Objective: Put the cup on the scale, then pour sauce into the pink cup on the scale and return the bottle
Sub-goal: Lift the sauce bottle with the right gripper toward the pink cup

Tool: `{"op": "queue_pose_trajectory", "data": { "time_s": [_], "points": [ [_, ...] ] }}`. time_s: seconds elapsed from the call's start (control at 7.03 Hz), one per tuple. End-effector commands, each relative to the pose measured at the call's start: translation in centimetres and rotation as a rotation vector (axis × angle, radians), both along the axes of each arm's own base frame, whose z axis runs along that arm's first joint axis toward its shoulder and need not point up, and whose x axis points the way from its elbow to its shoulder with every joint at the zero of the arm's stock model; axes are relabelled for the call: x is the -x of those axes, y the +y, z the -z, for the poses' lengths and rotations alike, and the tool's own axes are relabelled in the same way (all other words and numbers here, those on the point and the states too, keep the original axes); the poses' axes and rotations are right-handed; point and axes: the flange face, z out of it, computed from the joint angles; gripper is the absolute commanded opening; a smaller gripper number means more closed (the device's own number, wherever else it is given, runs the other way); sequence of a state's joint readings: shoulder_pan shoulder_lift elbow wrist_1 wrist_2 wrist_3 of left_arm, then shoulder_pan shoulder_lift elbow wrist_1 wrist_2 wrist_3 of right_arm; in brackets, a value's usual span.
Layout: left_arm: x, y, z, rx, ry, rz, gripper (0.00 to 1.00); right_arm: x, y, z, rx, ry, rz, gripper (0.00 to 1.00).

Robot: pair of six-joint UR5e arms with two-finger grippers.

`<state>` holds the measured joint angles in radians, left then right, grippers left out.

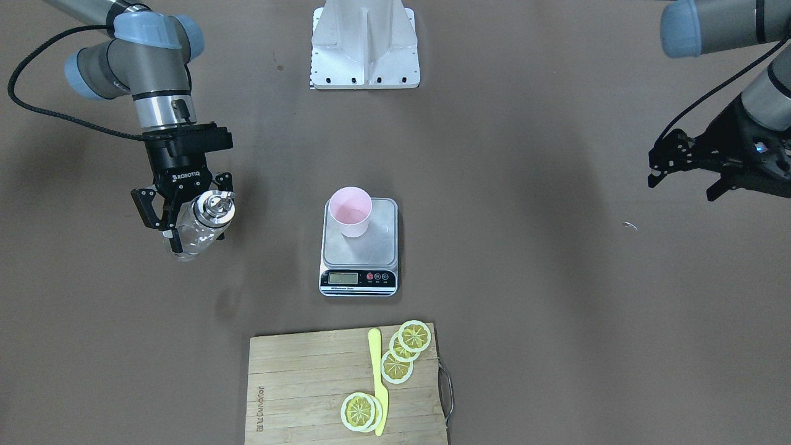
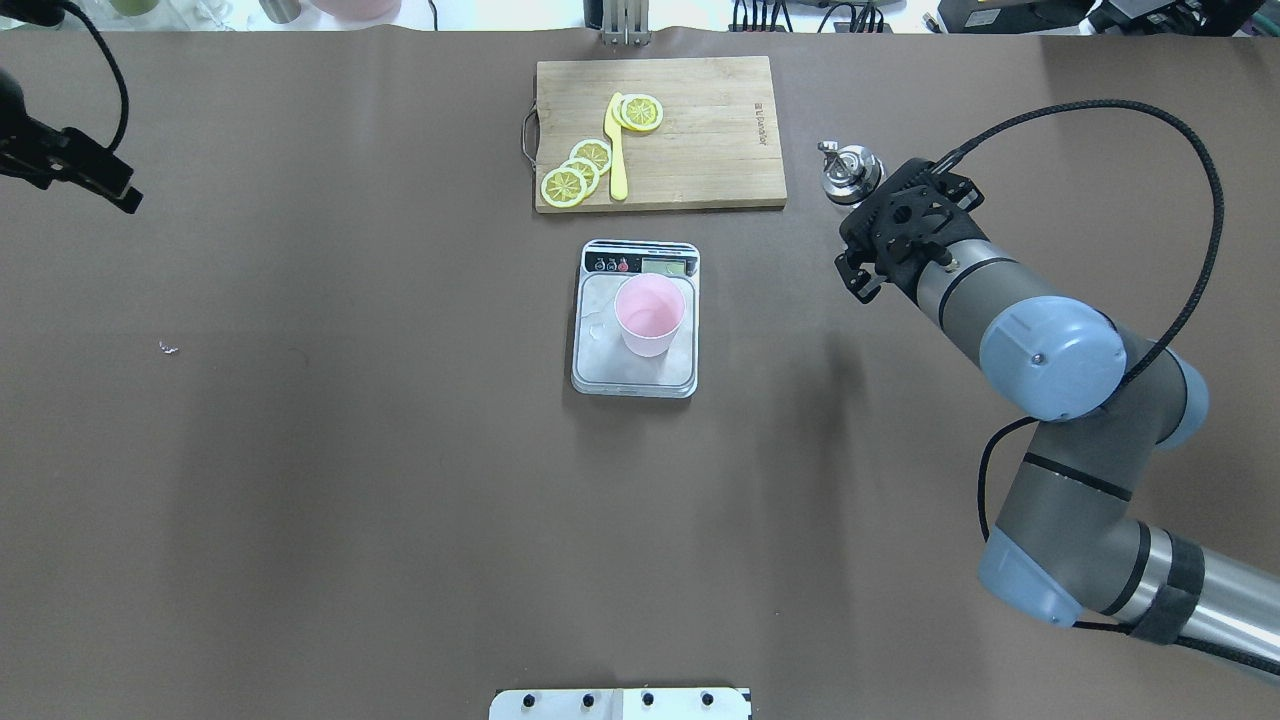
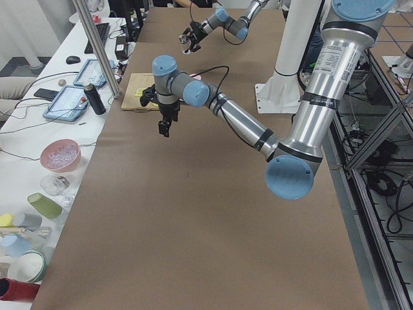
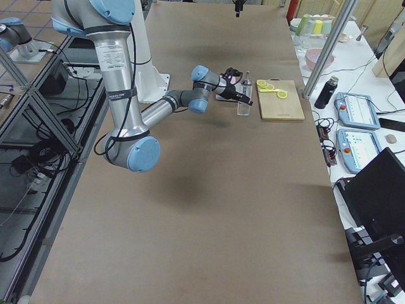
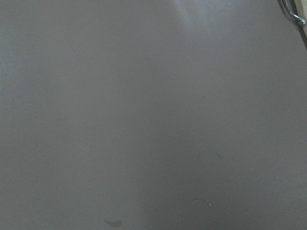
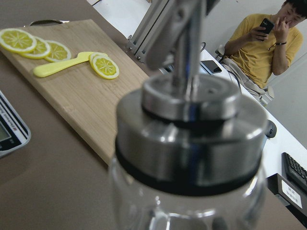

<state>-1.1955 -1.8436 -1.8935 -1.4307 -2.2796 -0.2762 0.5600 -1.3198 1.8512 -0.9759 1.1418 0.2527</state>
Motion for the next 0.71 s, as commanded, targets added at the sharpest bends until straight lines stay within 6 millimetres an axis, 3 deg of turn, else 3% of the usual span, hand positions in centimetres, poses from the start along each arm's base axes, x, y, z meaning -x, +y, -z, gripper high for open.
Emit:
{"op": "queue_pose_trajectory", "data": {
  "time_s": [0.0,0.28,0.57],
  "points": [
    [2.7,0.4,-5.9,-0.012,-0.015,-0.036,0.97,4.1,3.6,3.9,-0.037,0.182,-0.005,0.12],
    [3.8,0.2,-11.5,-0.033,0.003,-0.019,0.97,6.6,5.1,5.2,-0.042,0.286,-0.011,0.11],
    [3.8,0.0,-12.7,-0.015,0.033,-0.035,0.97,7.1,4.8,6.1,-0.076,0.444,0.015,0.11]
  ]
}}
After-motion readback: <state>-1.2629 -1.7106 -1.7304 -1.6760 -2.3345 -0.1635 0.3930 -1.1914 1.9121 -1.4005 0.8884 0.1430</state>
